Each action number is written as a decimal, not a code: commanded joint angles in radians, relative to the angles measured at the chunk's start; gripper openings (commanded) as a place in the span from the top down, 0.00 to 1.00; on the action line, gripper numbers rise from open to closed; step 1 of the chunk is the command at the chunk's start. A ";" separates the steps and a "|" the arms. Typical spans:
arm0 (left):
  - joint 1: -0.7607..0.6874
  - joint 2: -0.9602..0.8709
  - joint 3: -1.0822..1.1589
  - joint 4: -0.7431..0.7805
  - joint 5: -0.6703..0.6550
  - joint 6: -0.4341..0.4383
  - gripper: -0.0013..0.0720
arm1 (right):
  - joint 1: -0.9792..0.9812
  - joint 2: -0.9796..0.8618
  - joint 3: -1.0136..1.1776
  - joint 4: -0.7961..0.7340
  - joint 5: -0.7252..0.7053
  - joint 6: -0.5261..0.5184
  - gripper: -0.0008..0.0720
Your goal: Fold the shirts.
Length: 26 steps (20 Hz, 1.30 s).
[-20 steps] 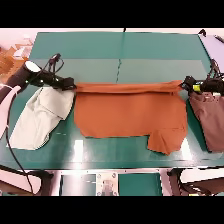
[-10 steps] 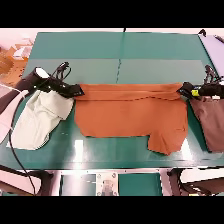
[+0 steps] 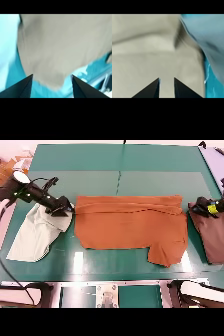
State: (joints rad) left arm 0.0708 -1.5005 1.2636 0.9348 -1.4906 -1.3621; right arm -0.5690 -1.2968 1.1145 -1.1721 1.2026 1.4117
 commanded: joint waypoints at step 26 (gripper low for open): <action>-0.570 0.598 -1.041 -0.519 1.186 -0.075 0.96 | -0.295 0.403 -0.679 0.050 0.018 0.151 0.30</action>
State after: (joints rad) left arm -0.4923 -0.9039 0.2230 0.4156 -0.2810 -1.4715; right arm -0.8631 -0.8776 0.4362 -1.1244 1.1500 1.5623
